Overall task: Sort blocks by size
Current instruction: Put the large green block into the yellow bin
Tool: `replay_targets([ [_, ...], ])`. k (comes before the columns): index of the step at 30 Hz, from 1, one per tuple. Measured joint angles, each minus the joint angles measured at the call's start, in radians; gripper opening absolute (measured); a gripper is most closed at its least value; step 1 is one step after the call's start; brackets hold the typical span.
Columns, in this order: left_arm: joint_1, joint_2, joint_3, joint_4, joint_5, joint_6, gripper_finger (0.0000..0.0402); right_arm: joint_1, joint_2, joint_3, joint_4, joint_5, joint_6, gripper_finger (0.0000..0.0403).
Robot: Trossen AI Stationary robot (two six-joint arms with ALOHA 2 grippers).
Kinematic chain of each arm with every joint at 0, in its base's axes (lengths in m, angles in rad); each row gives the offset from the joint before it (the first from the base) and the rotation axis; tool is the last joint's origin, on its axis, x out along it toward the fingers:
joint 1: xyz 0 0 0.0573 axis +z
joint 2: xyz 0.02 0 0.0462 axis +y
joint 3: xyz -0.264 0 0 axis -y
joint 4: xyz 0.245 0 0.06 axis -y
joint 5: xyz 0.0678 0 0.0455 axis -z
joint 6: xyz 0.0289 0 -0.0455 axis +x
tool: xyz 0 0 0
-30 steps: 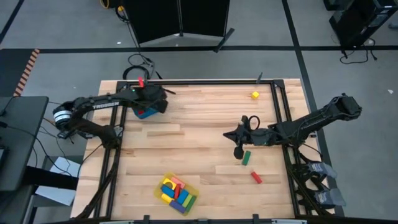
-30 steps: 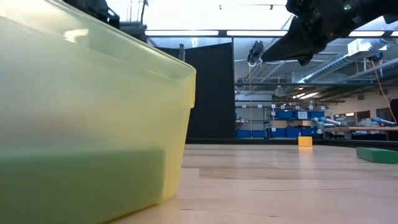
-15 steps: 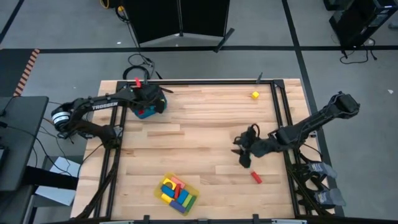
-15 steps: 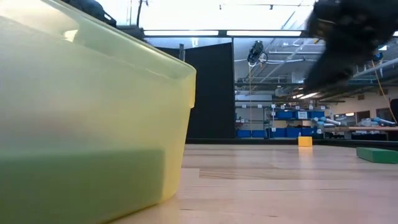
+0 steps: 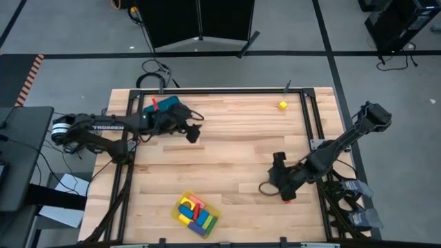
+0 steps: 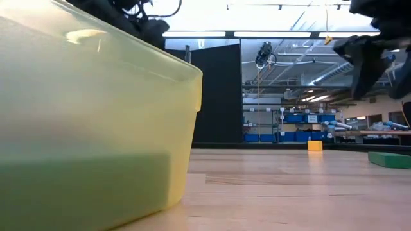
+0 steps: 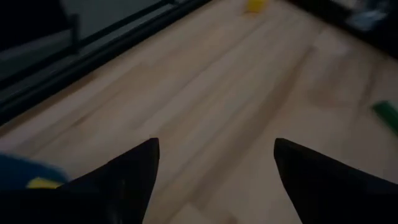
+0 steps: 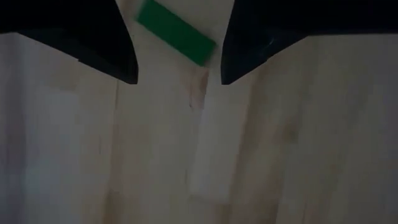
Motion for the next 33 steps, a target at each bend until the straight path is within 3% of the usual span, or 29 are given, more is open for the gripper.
replay_targets([
  [3,-0.055,0.002,0.0,0.03,0.001,-0.009,0.0322,-0.048,0.094,0.055,-0.085,-0.011,-0.133,0.0261],
  [6,-0.109,-0.003,0.0,0.066,0.001,-0.02,0.0321,-0.09,0.186,0.079,-0.103,-0.1,-0.234,0.0277],
  [12,-0.214,-0.017,0.0,0.12,-0.02,-0.02,0.0321,-0.125,0.31,0.1,-0.153,-0.137,-0.337,0.0282],
  [22,-0.286,-0.018,0.0,0.13,-0.059,-0.023,0.0321,-0.159,0.353,0.106,-0.16,-0.24,-0.415,0.0237],
  [25,-0.296,-0.018,0.0,0.131,-0.063,-0.024,0.0321,-0.16,0.33,0.109,-0.161,-0.229,-0.411,0.0221],
  [33,-0.297,-0.018,0.0,0.13,-0.073,-0.025,0.0321,-0.16,0.278,0.165,-0.163,-0.205,-0.407,0.0231],
])
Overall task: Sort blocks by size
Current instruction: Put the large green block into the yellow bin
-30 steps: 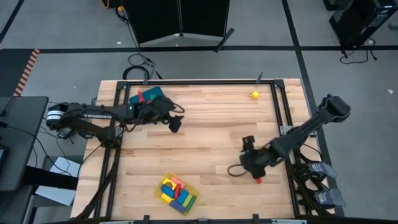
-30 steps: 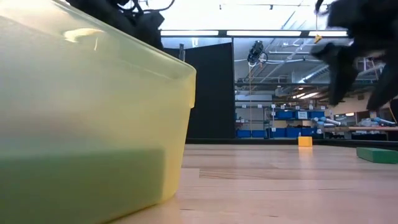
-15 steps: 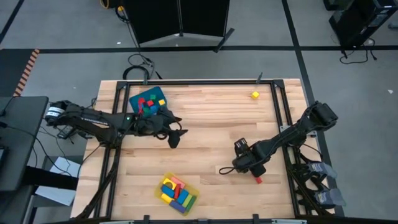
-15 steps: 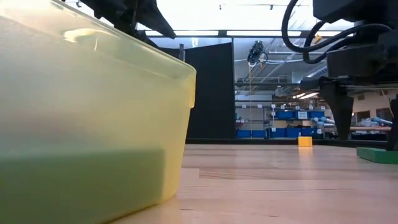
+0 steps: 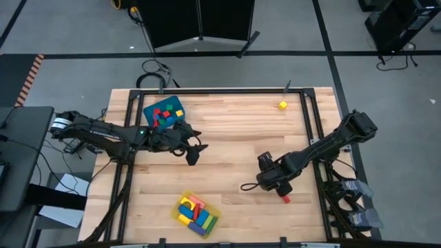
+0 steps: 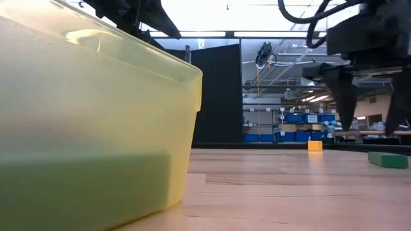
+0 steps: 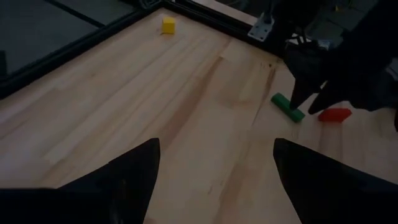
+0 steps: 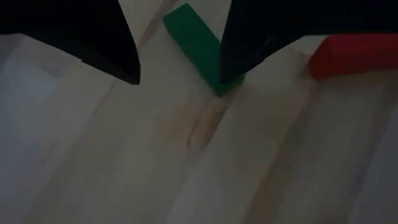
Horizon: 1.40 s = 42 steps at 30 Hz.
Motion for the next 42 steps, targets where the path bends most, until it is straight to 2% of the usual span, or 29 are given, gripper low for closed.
replay_targets([
  [6,0.0,0.0,0.0,0.0,0.0,-0.003,0.0321,0.0,0.024,-0.035,-0.005,-0.063,-0.049,0.0254],
  [14,-0.007,0.0,0.0,-0.001,0.0,-0.003,0.0321,-0.005,0.095,-0.065,0.024,-0.042,-0.092,0.0257],
  [19,-0.007,0.0,0.0,-0.007,0.0,-0.003,0.0321,-0.012,0.135,-0.06,0.033,-0.056,-0.099,0.0219],
  [26,-0.007,0.0,0.0,-0.035,0.001,-0.009,0.0321,-0.012,0.143,-0.053,0.032,-0.081,-0.077,0.0117],
  [31,-0.015,-0.007,0.0,-0.025,0.0,0.007,0.0321,-0.012,0.152,-0.002,0.028,-0.072,-0.066,0.011],
  [36,-0.066,-0.043,0.0,-0.039,-0.085,0.036,0.0321,-0.015,0.15,0.085,0.196,-0.034,-0.045,0.011],
  [42,-0.157,-0.116,0.0,-0.037,-0.173,0.084,0.0321,-0.022,0.151,0.153,0.657,-0.041,-0.047,0.011],
])
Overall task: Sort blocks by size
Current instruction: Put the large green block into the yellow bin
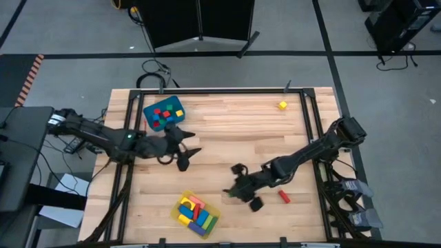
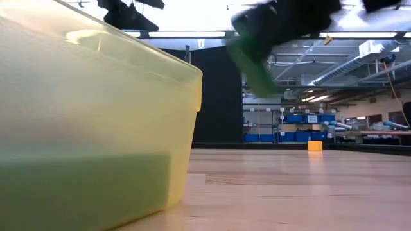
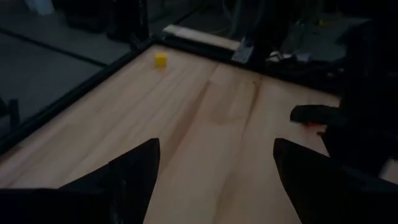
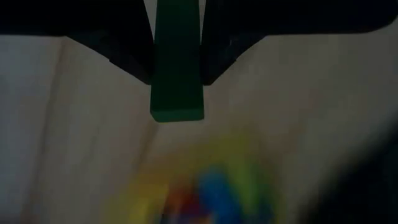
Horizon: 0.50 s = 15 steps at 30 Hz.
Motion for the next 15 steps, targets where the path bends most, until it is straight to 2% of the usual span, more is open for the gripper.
replay_targets([
  [4,-0.068,-0.031,0.0,-0.016,-0.068,0.002,0.0321,-0.018,0.047,0.004,0.404,-0.011,0.021,0.011],
  [7,-0.12,-0.04,0.0,-0.032,-0.131,-0.004,0.0321,-0.026,0.136,0.016,0.65,-0.047,0.089,0.011],
  [9,-0.152,-0.042,0.0,-0.031,-0.158,-0.014,0.0321,-0.027,0.209,0.05,0.703,-0.071,0.131,0.011],
  [15,-0.217,-0.042,0.0,-0.04,-0.22,-0.05,0.0321,-0.001,0.385,0.248,0.706,-0.12,0.216,0.011],
])
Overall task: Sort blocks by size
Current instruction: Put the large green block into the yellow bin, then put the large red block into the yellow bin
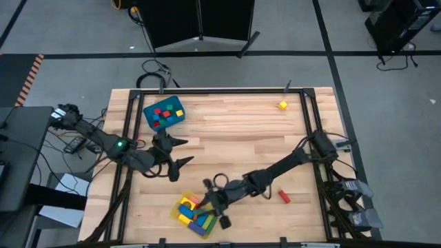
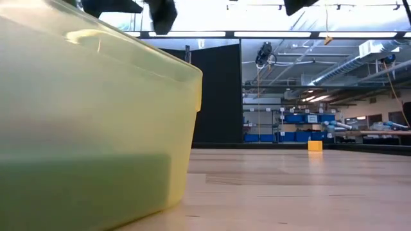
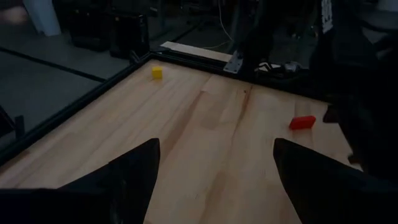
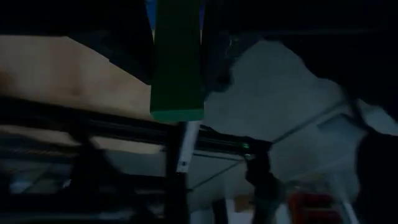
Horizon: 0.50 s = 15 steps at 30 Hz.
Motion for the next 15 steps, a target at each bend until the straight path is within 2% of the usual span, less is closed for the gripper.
replay_targets([
  [1,-0.007,0.0,0.0,-0.002,-0.007,-0.006,0.0321,0.004,0.023,0.03,-0.037,-0.007,0.01,0.0113],
  [3,-0.02,0.0,0.0,0.0,-0.012,-0.011,0.0321,0.007,0.061,0.091,-0.131,-0.007,0.032,0.0144],
  [7,-0.044,0.0,0.0,0.013,-0.034,-0.018,0.0321,0.007,0.074,0.15,-0.277,-0.005,0.03,0.0246],
  [10,-0.056,0.001,0.0,0.019,-0.057,-0.026,0.0321,0.006,0.042,0.134,-0.305,0.044,0.019,0.0299],
  [12,-0.061,0.001,0.0,0.019,-0.065,-0.033,0.0321,0.006,0.01,0.103,-0.312,0.097,-0.001,0.0314],
  [15,-0.063,0.013,0.0,0.021,-0.069,-0.035,0.0321,0.003,-0.065,0.012,-0.301,0.182,-0.01,0.0315],
])
